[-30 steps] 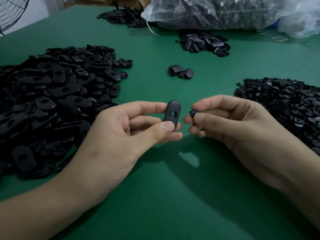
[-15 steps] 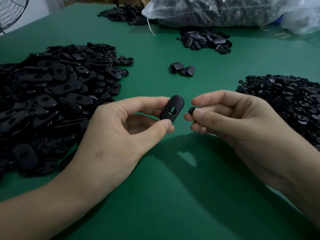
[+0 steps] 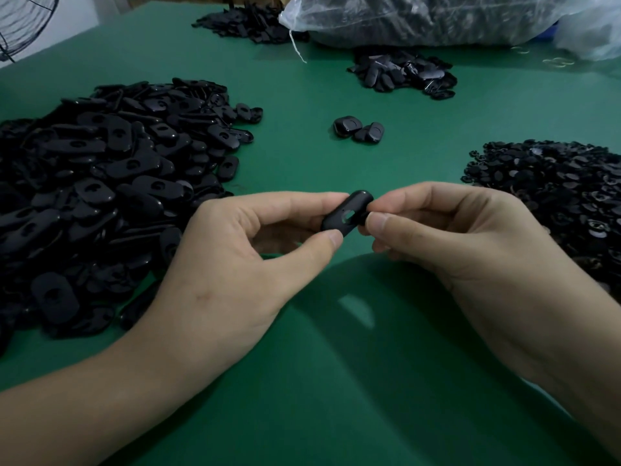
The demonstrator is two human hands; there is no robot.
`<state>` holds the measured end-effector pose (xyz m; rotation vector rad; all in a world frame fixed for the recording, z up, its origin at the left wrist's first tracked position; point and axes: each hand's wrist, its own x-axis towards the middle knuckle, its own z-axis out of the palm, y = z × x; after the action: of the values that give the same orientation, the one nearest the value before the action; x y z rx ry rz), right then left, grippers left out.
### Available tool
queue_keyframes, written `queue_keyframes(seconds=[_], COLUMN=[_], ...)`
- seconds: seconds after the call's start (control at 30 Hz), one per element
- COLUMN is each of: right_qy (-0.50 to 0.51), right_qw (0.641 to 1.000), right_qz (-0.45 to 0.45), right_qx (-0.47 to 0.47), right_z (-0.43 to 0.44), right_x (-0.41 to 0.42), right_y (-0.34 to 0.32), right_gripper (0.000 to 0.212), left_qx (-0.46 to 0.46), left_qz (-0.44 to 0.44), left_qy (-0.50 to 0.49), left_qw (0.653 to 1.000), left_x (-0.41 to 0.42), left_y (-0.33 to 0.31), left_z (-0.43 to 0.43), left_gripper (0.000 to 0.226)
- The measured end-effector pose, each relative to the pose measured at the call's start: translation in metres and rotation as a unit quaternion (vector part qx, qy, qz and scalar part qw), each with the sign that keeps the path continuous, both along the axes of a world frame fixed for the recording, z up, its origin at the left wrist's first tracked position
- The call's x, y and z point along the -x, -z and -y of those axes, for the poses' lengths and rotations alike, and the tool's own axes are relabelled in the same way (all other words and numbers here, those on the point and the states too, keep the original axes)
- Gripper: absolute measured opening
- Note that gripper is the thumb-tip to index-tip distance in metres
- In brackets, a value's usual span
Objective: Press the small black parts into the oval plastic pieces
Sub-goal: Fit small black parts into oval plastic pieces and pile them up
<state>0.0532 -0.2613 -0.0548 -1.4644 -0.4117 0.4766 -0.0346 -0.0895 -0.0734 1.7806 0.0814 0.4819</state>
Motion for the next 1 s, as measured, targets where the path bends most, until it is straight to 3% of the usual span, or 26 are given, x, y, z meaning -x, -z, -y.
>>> queue_keyframes(seconds=[0.37,0.63,0.83,1.0], right_qy=[0.0,0.025,0.066,0.013], right_qw=[0.999,0.968,0.894,0.887], right_qz=[0.039,0.229,0.41,0.435], right_qx=[0.02,0.098,0.168,0.153], right_z=[0.0006,0.0007,0.0008,0.0003], right_x=[0.0019,0.0006,0.0019,-0.003], right_y=[0.0019,0.0018,0.0015,0.0002], right_gripper=[0.016,0.007,0.013,0.002], left_qx=[0.026,0.074,0.108,0.121], left_qz=[-0.022,-0.045,-0.055,-0.051], left_qy=[0.015,0.032,0.039,0.035], left_qw=[0.999,0.996,0.992,0.991], left_x=[0.0017,0.0011,0.0004,-0.0014], left_y=[-0.001,-0.0043,-0.0048,-0.0047], left_z=[0.0013,0.0024,0.002,-0.0002], left_gripper=[0.024,0.018,0.023,0.021])
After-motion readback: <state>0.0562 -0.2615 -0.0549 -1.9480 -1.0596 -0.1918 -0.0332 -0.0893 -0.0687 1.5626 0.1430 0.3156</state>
